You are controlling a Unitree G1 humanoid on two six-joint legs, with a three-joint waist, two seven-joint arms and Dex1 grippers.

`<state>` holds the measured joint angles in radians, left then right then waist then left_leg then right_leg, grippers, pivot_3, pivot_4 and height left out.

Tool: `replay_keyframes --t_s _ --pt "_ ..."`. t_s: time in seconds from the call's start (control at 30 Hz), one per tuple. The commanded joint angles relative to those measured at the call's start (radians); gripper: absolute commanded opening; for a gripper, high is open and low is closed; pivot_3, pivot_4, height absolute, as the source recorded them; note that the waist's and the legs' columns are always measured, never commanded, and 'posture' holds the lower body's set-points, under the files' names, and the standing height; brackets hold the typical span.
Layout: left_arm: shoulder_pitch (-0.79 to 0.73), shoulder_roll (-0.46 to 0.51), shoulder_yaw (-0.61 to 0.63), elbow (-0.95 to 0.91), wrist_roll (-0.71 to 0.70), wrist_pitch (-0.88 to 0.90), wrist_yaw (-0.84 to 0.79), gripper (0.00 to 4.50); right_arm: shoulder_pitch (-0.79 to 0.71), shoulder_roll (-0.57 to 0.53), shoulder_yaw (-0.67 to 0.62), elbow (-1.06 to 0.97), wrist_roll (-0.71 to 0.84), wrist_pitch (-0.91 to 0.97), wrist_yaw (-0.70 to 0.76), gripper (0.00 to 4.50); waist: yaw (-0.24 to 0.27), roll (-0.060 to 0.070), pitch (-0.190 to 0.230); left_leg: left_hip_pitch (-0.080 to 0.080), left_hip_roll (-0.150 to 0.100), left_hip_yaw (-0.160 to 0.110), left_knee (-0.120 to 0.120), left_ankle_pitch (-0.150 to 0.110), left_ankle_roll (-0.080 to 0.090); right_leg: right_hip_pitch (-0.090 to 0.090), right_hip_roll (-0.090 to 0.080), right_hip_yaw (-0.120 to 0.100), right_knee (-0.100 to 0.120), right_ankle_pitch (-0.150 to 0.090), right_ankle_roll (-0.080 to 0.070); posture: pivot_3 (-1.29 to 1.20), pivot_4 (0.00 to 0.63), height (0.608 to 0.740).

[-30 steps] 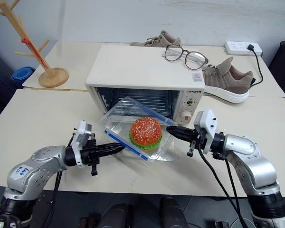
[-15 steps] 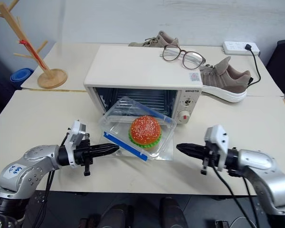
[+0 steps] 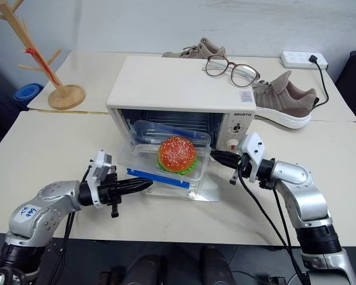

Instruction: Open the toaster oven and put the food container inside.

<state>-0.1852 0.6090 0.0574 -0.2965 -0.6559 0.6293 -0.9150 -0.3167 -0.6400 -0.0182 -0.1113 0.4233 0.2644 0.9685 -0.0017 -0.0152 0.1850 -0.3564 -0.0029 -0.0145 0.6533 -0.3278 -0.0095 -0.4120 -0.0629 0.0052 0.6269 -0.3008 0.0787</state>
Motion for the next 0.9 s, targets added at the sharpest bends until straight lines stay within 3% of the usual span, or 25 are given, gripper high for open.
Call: replay_keyframes --t_s 0.03,0.23,0.33,0.53,0.63,0.9 --pt "0.004 0.011 0.020 -0.001 0.010 -0.034 -0.006 0.00 0.081 -0.096 -0.082 -0.106 0.092 0.046 0.104 0.05 0.006 0.000 0.000 0.000 0.000 -0.001 0.000 0.000 0.000 0.000 0.000 -0.001 0.000 0.000 0.000 0.00 0.150 0.740" --pt "0.069 0.086 0.068 -0.037 -0.018 -0.011 -0.045 0.00 0.269 -0.202 -0.081 -0.305 0.229 0.209 0.185 0.05 -0.004 0.000 0.000 0.001 0.001 0.000 -0.001 -0.001 0.001 0.001 0.000 0.001 -0.001 0.000 0.000 0.00 0.150 0.740" --pt "0.091 0.077 0.116 -0.054 -0.063 0.009 -0.020 0.00 0.262 -0.144 -0.016 -0.371 0.265 0.261 0.142 0.05 -0.009 0.000 0.000 0.002 0.002 0.000 -0.001 0.000 0.001 0.002 0.001 0.001 0.001 0.000 0.000 0.00 0.150 0.740" --pt "0.059 0.002 0.077 -0.035 0.010 -0.049 0.065 0.00 0.124 0.008 0.085 -0.301 0.167 0.216 0.035 0.05 -0.001 0.000 0.000 0.002 0.001 -0.001 -0.001 0.000 0.000 0.001 0.000 0.000 0.000 0.000 0.000 0.00 0.150 0.740" --pt "0.013 -0.063 0.068 -0.015 0.027 -0.067 0.128 0.00 0.058 0.101 0.089 -0.234 0.095 0.149 -0.061 0.05 0.005 0.000 0.000 -0.001 0.000 -0.002 0.001 0.000 0.000 0.000 -0.001 -0.001 -0.001 0.000 0.000 0.00 0.150 0.740" --pt "-0.093 -0.200 0.064 0.063 0.069 -0.129 0.252 0.00 -0.054 0.196 0.114 -0.075 -0.028 0.011 -0.106 0.05 -0.003 0.000 0.000 -0.002 -0.001 -0.001 0.003 0.000 -0.001 -0.001 0.000 -0.001 0.001 0.001 0.001 0.00 0.150 0.740"
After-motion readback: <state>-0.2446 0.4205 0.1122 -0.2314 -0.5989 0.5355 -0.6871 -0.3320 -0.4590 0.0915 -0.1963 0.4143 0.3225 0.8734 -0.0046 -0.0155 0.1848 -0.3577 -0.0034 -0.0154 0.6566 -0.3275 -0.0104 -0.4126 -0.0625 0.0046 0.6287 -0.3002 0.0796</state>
